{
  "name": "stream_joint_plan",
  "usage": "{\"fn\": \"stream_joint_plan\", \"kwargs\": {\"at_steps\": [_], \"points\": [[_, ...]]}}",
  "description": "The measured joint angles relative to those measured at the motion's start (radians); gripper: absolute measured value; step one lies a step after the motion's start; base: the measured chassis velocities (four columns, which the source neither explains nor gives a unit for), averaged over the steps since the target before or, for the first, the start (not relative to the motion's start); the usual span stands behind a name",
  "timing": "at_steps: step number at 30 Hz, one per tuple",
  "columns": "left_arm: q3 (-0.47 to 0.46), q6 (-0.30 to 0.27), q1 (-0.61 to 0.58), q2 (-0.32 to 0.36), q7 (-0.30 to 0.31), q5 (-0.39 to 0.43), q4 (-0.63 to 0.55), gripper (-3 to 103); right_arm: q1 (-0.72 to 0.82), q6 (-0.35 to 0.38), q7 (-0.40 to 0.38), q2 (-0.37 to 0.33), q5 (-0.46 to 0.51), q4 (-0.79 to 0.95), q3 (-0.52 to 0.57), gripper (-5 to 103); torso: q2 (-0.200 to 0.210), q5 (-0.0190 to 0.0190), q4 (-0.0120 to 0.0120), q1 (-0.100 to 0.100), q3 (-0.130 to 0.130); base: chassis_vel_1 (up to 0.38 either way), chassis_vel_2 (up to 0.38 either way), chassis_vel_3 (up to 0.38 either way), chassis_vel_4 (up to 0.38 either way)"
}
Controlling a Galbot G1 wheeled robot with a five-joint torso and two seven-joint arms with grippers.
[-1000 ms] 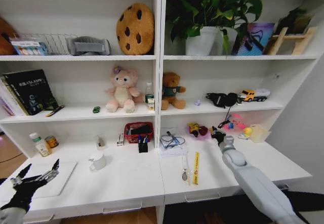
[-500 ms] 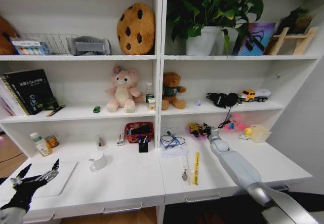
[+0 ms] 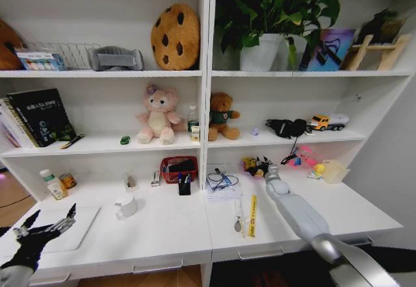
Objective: Organize the objects on the table.
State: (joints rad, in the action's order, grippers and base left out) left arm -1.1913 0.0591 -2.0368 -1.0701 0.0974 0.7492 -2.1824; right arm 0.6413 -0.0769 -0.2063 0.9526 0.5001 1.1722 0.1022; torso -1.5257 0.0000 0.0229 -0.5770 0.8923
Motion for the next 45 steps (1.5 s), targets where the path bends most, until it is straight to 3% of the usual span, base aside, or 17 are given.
{"fn": "stream_joint_plan", "kwargs": {"at_steps": [1,3,9,13,23,31,45], "points": [[0.0,0.0,0.0,0.0,0.0,0.0,0.0,100,0.082,0.0,-0.004,-0.032,0.0,0.11,0.03,65,0.0,-0.0003,-0.0001,0.0,0.0,0.0,0.0,0.0,0.0],[0.0,0.0,0.0,0.0,0.0,0.0,0.0,100,0.133,0.0,-0.007,-0.048,0.001,0.165,0.048,65,0.0,-0.0003,-0.0003,0.0,0.0,0.0,0.0,0.0,0.0],[0.0,0.0,0.0,0.0,0.0,0.0,0.0,100,0.397,-0.004,-0.029,-0.114,0.0,0.431,0.189,91,0.0,-0.0002,0.0001,0.0,0.0,0.0,0.0,0.0,0.0],[0.0,0.0,0.0,0.0,0.0,0.0,0.0,100,0.555,-0.004,-0.036,-0.117,-0.004,0.577,0.297,99,0.0,-0.0002,-0.0005,0.0,0.0,0.0,0.0,0.0,0.0],[0.0,0.0,0.0,0.0,0.0,0.0,0.0,100,0.905,-0.049,-0.016,-0.056,-0.028,0.803,0.521,100,0.0,-0.0001,-0.0002,0.0,0.0,0.0,0.0,0.0,0.0],[0.0,0.0,0.0,0.0,0.0,0.0,0.0,100,1.098,-0.088,0.01,0.016,-0.04,0.909,0.619,100,0.0,-0.0001,-0.0001,0.0,0.0,0.0,0.0,0.0,0.0],[0.0,0.0,0.0,0.0,0.0,0.0,0.0,100,1.173,-0.086,0.045,0.041,-0.03,0.957,0.65,100,0.0,0.0,-0.0002,0.0,0.0,0.0,0.0,0.0,0.0]]}}
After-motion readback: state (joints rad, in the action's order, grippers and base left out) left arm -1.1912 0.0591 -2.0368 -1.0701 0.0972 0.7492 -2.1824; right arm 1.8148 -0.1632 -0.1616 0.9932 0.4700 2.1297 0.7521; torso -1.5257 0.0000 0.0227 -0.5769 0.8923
